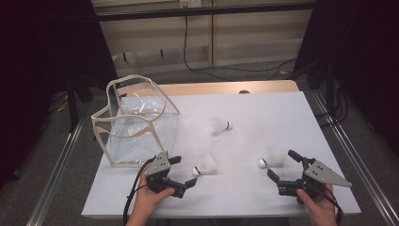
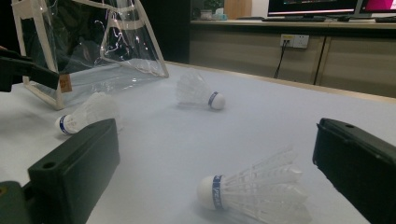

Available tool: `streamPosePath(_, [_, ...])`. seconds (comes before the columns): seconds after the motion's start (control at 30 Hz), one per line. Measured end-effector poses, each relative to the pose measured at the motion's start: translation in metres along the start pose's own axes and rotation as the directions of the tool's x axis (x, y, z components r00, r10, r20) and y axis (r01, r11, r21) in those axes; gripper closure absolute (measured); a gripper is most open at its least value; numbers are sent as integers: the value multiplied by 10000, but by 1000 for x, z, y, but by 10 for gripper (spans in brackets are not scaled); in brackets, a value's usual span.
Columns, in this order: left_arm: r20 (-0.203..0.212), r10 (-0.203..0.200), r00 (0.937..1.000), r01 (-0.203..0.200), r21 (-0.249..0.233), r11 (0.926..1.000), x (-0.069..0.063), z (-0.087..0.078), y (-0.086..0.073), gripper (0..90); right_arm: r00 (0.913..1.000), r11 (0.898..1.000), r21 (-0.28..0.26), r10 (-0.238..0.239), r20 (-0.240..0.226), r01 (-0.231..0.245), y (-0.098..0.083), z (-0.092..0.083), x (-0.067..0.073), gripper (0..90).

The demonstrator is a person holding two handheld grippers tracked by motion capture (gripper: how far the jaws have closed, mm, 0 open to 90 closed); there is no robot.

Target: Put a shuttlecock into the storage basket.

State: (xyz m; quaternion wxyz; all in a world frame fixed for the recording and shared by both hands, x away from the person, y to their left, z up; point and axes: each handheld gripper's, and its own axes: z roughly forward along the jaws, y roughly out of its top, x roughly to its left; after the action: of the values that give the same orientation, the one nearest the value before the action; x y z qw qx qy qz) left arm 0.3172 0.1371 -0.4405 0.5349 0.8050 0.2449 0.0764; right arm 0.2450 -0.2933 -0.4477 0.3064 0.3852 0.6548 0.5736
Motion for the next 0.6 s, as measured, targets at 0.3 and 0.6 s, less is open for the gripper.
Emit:
streamPosePath(0.3, [36,-48,10000,47,90,9999,0,2,2,20,10000,10000,9,-22,-4,22,0,0,0,4])
streamPosePath(0.6, [-6,-182,9998,182,182,9997,-1,6,3,23,10000,10000,-11,-22,10,22,0,0,0,4])
